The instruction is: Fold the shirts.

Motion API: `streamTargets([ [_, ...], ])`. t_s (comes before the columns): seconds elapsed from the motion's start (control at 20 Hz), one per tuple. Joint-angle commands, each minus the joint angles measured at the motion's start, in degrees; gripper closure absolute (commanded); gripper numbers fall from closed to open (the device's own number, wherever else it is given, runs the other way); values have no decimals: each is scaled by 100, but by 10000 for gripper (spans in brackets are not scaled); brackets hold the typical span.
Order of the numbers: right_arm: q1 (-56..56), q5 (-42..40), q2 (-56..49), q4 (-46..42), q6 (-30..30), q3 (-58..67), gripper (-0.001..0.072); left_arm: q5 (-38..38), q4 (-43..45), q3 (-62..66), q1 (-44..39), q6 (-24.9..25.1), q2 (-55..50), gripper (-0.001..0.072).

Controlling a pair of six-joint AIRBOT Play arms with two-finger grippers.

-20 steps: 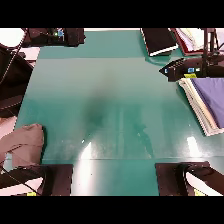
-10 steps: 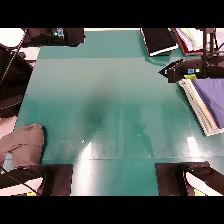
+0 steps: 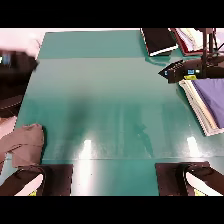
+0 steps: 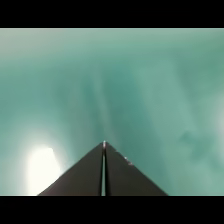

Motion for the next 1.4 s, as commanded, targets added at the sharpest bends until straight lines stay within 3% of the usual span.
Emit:
streamTargets([
  [0.0,4,4,4,9,0,4,692,-553,520,-1589,597,15,1040,682],
  [0.2,4,13,4,11,0,4,692,-439,765,-3292,1121,-85,1322,681],
  [0.25,4,17,4,11,0,4,692,-313,883,-3661,1233,-140,1316,567],
  [0.3,4,15,4,11,0,4,693,-116,966,-3971,1327,-160,1309,245],
  [0.35,4,15,4,9,0,4,692,116,1051,-4264,1423,-273,1309,99],
  [0.6,2,13,4,7,0,4,692,490,1602,-5027,1589,-442,1309,99],
  [0.75,4,11,4,7,0,4,692,376,1766,-5184,1589,-485,1309,108],
  [0.85,2,9,2,7,0,4,692,315,1759,-5178,1589,-608,1309,529],
  [0.9,2,9,4,7,0,4,692,315,1753,-5165,1589,-608,1311,687],
  [1.1,2,-74,11,11,2,11,693,291,1609,-4323,1587,-564,1314,684],
  [1.35,2,-852,411,7,363,13,693,293,127,-1862,1410,-55,1314,686],
])
